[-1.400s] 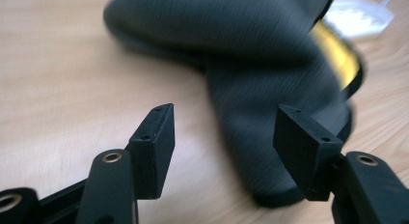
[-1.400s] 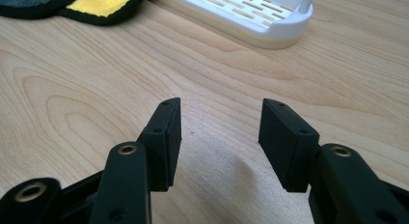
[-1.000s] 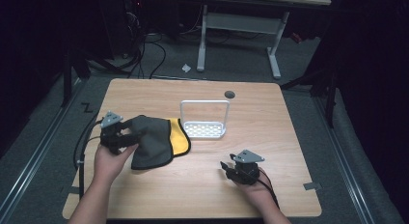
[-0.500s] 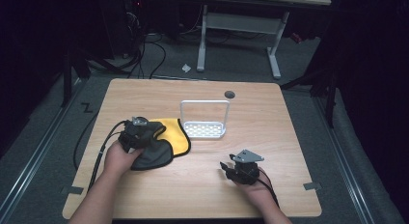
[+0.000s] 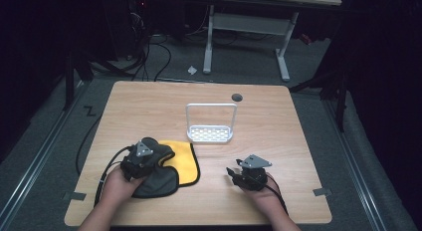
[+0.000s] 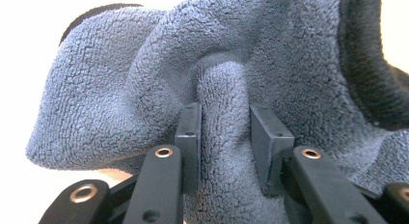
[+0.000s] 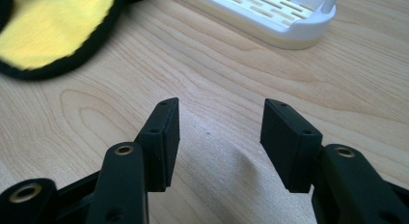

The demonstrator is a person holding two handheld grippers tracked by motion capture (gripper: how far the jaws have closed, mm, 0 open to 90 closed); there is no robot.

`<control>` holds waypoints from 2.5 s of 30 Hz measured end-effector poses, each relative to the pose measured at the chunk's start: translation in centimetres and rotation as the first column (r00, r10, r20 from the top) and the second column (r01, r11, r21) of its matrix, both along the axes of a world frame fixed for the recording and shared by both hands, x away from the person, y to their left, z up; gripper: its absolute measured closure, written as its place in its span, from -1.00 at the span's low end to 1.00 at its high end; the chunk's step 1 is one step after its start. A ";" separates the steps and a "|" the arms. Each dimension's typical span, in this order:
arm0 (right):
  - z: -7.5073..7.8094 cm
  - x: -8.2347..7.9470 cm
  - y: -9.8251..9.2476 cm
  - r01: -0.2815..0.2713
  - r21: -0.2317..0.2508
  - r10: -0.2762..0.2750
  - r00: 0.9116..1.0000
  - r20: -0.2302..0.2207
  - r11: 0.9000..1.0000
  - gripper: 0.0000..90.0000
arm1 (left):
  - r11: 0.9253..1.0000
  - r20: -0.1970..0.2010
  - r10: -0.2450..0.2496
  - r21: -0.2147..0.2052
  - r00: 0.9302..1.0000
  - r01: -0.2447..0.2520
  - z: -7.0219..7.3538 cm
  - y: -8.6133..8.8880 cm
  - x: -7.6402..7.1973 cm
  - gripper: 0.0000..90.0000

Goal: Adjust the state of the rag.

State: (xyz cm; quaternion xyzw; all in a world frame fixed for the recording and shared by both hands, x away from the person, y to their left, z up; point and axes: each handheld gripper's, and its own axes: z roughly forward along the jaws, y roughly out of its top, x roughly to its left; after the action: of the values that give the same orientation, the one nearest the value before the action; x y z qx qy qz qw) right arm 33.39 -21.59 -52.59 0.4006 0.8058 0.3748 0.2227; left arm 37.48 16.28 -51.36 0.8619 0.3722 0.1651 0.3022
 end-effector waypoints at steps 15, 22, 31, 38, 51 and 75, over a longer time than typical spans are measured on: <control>0.2 -0.1 -0.1 0.006 0.005 -0.006 1.000 0.009 1.000 0.14 | 0.985 0.004 -0.160 -0.063 0.987 0.160 -0.3 -5.7 -2.9 0.47; 0.8 0.0 -1.3 0.046 0.047 -0.047 0.999 0.021 0.998 0.19 | 0.966 0.015 -0.216 -0.141 0.976 0.216 -0.7 -9.0 -3.3 0.40; 0.8 2.1 -0.5 0.109 0.084 -0.102 0.991 -0.086 0.991 0.68 | 0.960 0.023 -0.177 -0.218 0.984 0.178 -0.2 -7.3 -4.2 0.20; 0.7 1.7 1.6 0.013 0.073 -0.003 0.992 -0.128 0.997 0.91 | 0.964 0.012 -0.186 -0.190 0.982 0.185 -1.0 -7.4 -4.2 0.28; 0.4 -0.6 5.1 -0.063 -0.029 0.060 0.995 -0.074 0.998 0.30 | 0.959 -0.001 -0.195 -0.211 0.981 0.190 -1.3 -7.1 -4.0 0.24; 4.8 -0.2 -0.4 0.078 0.086 -0.082 0.995 0.052 0.993 0.55 | 0.968 0.029 -0.116 -0.220 0.993 0.120 -0.7 -6.6 -3.5 0.10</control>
State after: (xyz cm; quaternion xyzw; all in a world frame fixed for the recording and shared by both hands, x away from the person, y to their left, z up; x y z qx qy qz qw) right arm 33.17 -22.02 -47.82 0.4311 0.7662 0.4101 0.2427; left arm 33.99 9.71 -52.07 0.8422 0.3339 0.1110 0.4085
